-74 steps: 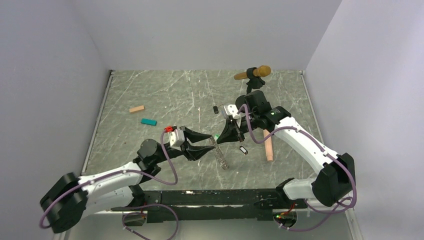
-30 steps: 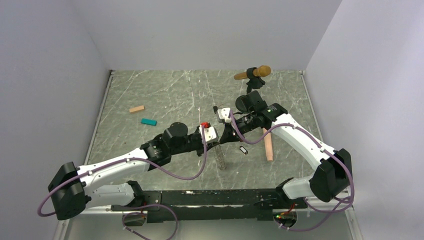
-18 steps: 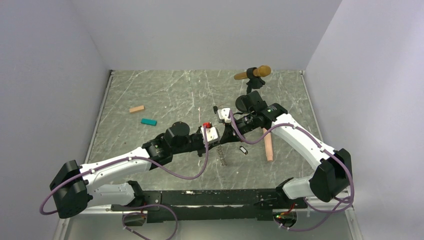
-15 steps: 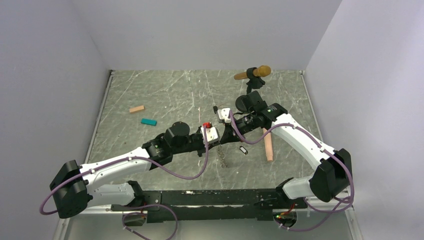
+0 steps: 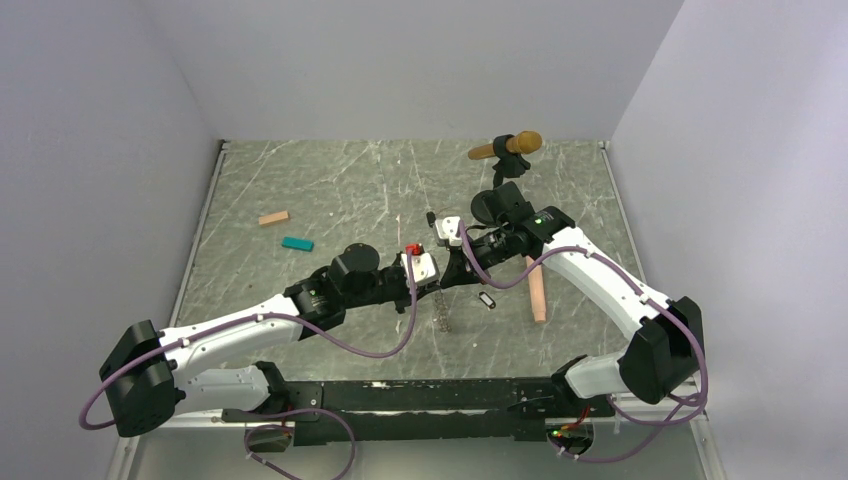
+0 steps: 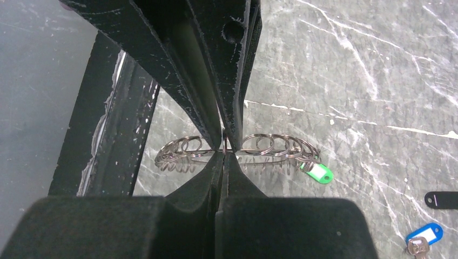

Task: Put the keys on the keyring

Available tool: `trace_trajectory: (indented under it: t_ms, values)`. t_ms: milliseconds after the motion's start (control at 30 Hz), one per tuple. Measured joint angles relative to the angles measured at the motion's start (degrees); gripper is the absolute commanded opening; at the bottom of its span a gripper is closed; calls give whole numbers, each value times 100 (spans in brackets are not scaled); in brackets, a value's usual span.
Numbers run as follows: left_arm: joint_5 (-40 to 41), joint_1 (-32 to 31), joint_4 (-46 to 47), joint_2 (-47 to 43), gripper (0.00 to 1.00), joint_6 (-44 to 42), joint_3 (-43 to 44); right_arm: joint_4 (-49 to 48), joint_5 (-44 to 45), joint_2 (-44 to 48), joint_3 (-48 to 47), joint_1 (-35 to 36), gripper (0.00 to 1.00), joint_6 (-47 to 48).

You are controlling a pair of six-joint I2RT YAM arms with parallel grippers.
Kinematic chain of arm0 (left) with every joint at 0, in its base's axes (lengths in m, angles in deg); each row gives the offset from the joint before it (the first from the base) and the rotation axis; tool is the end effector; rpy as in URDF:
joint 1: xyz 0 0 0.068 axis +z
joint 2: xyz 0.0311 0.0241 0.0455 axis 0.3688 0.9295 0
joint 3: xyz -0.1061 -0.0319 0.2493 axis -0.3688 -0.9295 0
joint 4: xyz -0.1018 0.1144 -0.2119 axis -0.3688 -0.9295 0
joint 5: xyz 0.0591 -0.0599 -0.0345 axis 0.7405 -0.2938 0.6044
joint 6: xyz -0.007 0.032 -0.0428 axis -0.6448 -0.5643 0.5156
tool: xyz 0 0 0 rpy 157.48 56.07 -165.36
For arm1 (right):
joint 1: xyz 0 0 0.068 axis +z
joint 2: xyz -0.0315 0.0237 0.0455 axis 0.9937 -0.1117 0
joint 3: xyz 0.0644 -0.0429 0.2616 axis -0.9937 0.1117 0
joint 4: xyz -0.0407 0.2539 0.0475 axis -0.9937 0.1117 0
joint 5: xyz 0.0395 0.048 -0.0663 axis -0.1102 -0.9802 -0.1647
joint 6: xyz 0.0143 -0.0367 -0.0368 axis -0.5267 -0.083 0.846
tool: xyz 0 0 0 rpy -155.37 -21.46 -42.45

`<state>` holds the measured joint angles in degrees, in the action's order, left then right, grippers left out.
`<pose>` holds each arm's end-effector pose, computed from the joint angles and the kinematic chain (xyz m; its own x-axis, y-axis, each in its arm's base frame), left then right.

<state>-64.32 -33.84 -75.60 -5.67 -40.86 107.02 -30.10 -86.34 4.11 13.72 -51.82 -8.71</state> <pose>0.1409 -0.2207 0.2792 0.0140 0.2811 -0.9596 0.9475 0.3027 0.1025 0.2100 0.1646 0.2958 0.0682 -0.4884 -0.8699 -0.9790 -0.2007 0.0359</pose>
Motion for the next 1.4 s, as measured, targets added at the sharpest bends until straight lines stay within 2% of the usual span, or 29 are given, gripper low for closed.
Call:
trace_trajectory:
  t_ms: [167,300,633,700,800,1067,1233,1400]
  values:
    - [42,-2,13,-4,27,39,0,2,-4,-9,0,15,0,-2]
    - [66,-7,22,-33,25,46,0,2,-7,-22,0,22,0,-2]
    - [96,-11,55,-79,8,85,0,0,-9,-26,-17,31,0,-2]
    - [96,-11,52,-79,0,85,0,0,-9,-26,-20,33,0,-2]
    - [94,-11,48,-76,0,92,0,2,-7,-26,-20,33,0,-2]
    - [151,-11,-17,-105,0,79,-20,4,-76,-26,-24,33,35,-2]
    - [214,-11,26,-516,0,35,-459,107,-330,-26,-111,31,44,151]
    - [94,-11,234,-1143,0,-157,-988,400,-588,-11,-223,-7,46,509]
